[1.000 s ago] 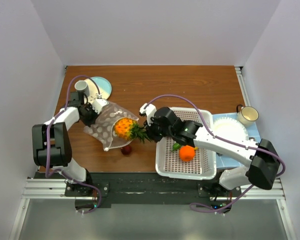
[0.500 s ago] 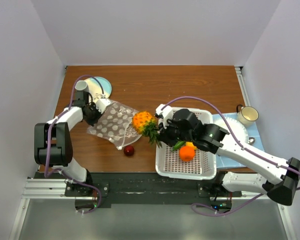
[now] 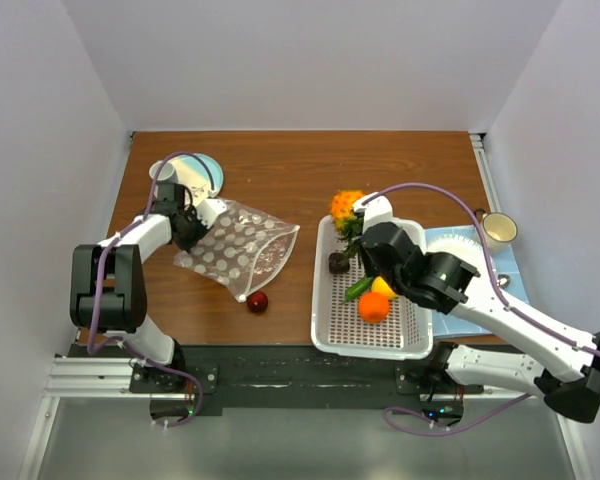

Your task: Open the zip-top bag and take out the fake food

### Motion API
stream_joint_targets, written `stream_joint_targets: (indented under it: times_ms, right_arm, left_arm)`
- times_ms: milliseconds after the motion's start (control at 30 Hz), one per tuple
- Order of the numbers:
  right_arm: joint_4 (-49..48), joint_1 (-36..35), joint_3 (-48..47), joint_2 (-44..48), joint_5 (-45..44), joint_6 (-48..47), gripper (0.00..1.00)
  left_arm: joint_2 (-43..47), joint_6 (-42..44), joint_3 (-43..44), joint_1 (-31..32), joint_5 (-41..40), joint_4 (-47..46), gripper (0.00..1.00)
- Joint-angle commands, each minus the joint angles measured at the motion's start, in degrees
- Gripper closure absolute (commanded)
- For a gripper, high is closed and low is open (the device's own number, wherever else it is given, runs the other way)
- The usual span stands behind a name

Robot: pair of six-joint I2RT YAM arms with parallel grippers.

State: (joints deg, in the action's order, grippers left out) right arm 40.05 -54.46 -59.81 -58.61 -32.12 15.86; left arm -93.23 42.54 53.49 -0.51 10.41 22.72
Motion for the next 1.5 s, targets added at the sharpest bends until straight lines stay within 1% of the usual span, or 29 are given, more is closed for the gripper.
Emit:
stream_joint_targets:
  times_ms: [0, 33, 67, 100, 200, 233, 267, 333, 367, 400, 467, 533, 600, 633, 700, 767, 833, 867, 967, 1100, 1233, 1467]
  right_arm:
    - [2.83, 0.05, -2.14, -4.57, -6.91, 2.77, 0.62]
    - [3.01, 0.05, -2.59, -5.37, -6.21, 2.78, 0.49]
    - [2.75, -0.03, -2.85, -5.98, -5.59, 2.51, 0.18]
    - [2.49, -0.04, -3.72, -5.99, -4.8, 2.25, 0.02]
    - [-1.98, -0.04, -4.35, -4.59, -1.29, -1.26, 0.01]
    - [-3.56, -0.04, -4.35, -4.06, 0.2, -3.96, 0.01]
    - [-6.54, -0.04, -4.7, -3.53, 2.39, -5.12, 0.01]
    - [-10.24, -0.3, -5.75, -3.26, 10.03, -7.4, 0.01]
    - [-14.0, -0.47, -6.02, -3.61, 12.76, -7.94, 0.01]
    - [-15.52, -0.74, -6.54, -5.53, 18.0, -8.21, 0.01]
    - [-18.33, -1.09, -7.24, -8.78, 22.08, -9.0, 0.01]
    - [-19.39, -2.4, -8.91, -14.49, 27.43, -9.61, 0.01]
    - [-21.59, -4.15, -9.79, -17.84, 30.44, -9.97, 0.02]
    - [-22.29, -4.86, -9.88, -21.42, 31.14, -10.14, 0.01]
    - [-25.28, -6.53, -9.27, -24.96, 31.24, -10.49, 0.01]
    - [-27.12, -7.68, -9.09, -30.49, 30.98, -11.2, 0.01]
    - [-28.18, -8.12, -9.8, -33.66, 30.89, -11.98, 0.01]
    - [-28.97, -8.64, -10.15, -36.72, 31.15, -12.08, 0.01]
    - [-30.38, -9.44, -11.64, -40.78, 31.94, -12.34, 0.01]
    - [-31.97, -10.4, -12.69, -43.69, 34.13, -12.96, 0.01]
    - [-32.32, -10.41, -13.93, -46.68, 34.4, -13.39, 0.01]
    - [-31.45, -10.49, -16.04, -52.83, 32.74, -13.83, 0.01]
  left_arm:
    - [1.3, -0.27, 0.29, -0.1, 0.83, 0.13, 1.0]
    - [1.3, -0.44, 0.64, -0.19, 1.1, 0.22, 1.0]
    - [1.38, -0.71, 0.73, -0.28, 1.1, 0.31, 1.0]
    - [1.47, -0.8, 0.65, -0.19, 1.1, 0.13, 1.0]
    - [1.74, -0.89, 0.47, -0.28, 0.13, -0.48, 1.0]
    - [1.82, -1.06, 0.47, -0.36, -0.3, -0.66, 1.0]
    - [1.65, -1.23, 0.56, -0.45, -1.35, -1.27, 1.0]
    - [1.21, -1.76, 0.73, -1.15, -2.41, -1.62, 1.0]
    - [0.95, -1.94, 0.91, -1.42, -3.2, -1.8, 1.0]
    - [0.6, -1.94, 1.0, -2.12, -3.64, -1.89, 1.0]
    - [0.07, -1.76, 0.56, -2.91, -4.7, -2.5, 1.0]
    - [0.33, -1.5, -0.4, -3.97, -4.97, -2.77, 1.0]
    - [1.03, -0.71, -1.37, -4.67, -5.31, -3.38, 1.0]
    - [1.73, -0.45, -2.42, -4.76, -5.58, -3.65, 1.0]
    - [2.35, 0.17, -3.3, -5.28, -6.19, -4.18, 1.0]
    - [2.44, 0.0, -3.4, -5.64, -6.11, -3.91, 1.0]
    - [2.7, -0.09, -3.22, -5.99, -6.11, -3.82, 1.0]
    - [2.79, -0.09, -3.13, -6.25, -6.2, -3.82, 1.0]
    - [2.44, -0.36, -2.26, -6.78, -6.11, -3.39, 1.0]
    - [1.74, -0.27, -1.55, -7.13, -5.76, -3.12, 1.0]
    - [1.65, -0.01, -1.46, -7.22, -5.14, -2.86, 1.0]
    - [1.91, 0.7, -1.29, -7.4, -4.44, -2.42, 1.0]
